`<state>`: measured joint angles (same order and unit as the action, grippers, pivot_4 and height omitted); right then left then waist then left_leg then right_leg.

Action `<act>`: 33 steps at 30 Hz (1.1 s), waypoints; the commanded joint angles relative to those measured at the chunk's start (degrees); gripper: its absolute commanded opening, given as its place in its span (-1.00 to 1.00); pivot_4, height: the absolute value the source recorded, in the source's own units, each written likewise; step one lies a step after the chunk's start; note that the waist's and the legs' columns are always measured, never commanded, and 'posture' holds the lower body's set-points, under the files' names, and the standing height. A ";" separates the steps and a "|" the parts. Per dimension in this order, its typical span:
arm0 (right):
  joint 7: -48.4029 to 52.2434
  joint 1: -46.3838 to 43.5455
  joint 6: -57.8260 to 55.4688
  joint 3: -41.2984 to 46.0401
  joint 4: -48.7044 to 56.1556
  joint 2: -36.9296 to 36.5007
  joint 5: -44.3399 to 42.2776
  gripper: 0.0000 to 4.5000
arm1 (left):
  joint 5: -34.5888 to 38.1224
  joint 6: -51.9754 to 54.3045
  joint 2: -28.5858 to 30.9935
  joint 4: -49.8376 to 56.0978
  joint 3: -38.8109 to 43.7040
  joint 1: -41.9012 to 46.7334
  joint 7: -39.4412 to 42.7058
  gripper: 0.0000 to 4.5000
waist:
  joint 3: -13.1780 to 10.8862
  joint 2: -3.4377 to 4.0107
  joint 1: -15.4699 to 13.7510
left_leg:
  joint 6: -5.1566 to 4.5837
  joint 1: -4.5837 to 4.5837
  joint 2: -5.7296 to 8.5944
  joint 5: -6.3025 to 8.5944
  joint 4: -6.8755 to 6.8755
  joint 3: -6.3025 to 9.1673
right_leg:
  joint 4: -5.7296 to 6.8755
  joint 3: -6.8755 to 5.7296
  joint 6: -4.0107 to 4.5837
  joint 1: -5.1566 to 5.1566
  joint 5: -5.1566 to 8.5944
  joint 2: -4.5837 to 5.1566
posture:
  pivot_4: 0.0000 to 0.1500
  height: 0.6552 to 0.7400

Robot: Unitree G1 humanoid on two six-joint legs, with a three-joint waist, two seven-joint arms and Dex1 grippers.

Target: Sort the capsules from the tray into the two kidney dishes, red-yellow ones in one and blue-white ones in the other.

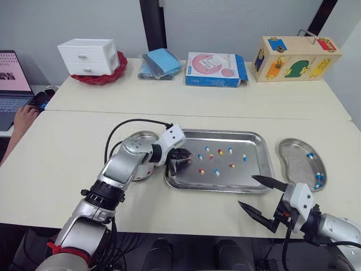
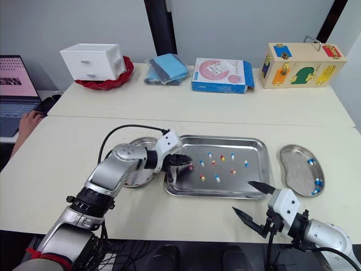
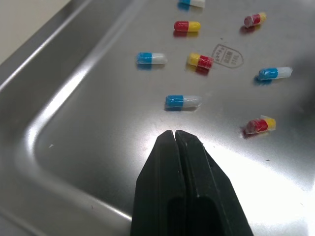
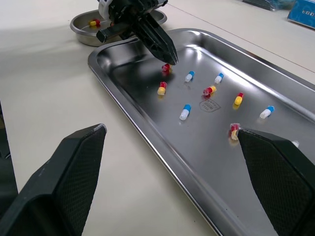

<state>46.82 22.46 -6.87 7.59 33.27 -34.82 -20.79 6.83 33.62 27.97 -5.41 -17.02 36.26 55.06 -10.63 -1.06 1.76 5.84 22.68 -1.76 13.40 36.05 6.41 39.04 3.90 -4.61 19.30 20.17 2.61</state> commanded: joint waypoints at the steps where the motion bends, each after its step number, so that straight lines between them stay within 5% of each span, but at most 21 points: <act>1: -0.06 -0.67 1.01 -0.27 0.43 0.15 -0.25 1.00 | 2.32 1.41 1.14 4.16 3.42 2.29 0.52 -0.99 | 0.00 0.00 -0.02 | 0.00 0.00 0.00 0.00 0.00 0.00 | 0.00 0.00 0.00 0.00 0.00 0.00 | 1.00 0.85; 5: -0.14 -1.49 0.39 -0.65 0.52 -0.03 -0.34 1.00 | 4.39 1.48 2.40 3.66 4.15 2.18 3.17 -0.99 | 0.00 0.00 0.03 | 0.00 -0.01 0.00 0.00 0.00 0.00 | 0.00 0.00 0.00 0.00 0.00 0.00 | 1.00 0.85; 13: -0.79 -1.44 -0.96 -0.62 1.86 -0.41 -0.80 1.00 | 2.74 -2.44 4.26 2.12 0.96 0.85 5.74 -0.11 | 0.00 0.00 0.00 | 0.00 0.00 0.00 0.00 0.00 0.00 | 0.00 0.00 0.00 0.00 0.00 0.00 | 1.00 0.85; 33: -1.41 -0.02 -1.44 -0.84 2.90 -0.13 -0.62 1.00 | -0.05 -1.53 0.96 -2.44 -2.10 3.15 5.89 -0.11 | 0.00 0.00 -0.01 | 0.00 0.00 0.00 0.00 0.01 0.01 | 0.00 -0.01 0.00 0.00 0.00 0.00 | 1.00 0.85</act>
<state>45.65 22.06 -8.69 6.67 33.60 -34.94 -20.89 5.49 31.34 29.43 -8.68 -20.59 38.11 60.77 -10.63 -1.05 1.75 5.84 22.69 -1.75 13.40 36.06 6.42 39.05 3.89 -4.61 19.30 20.17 2.61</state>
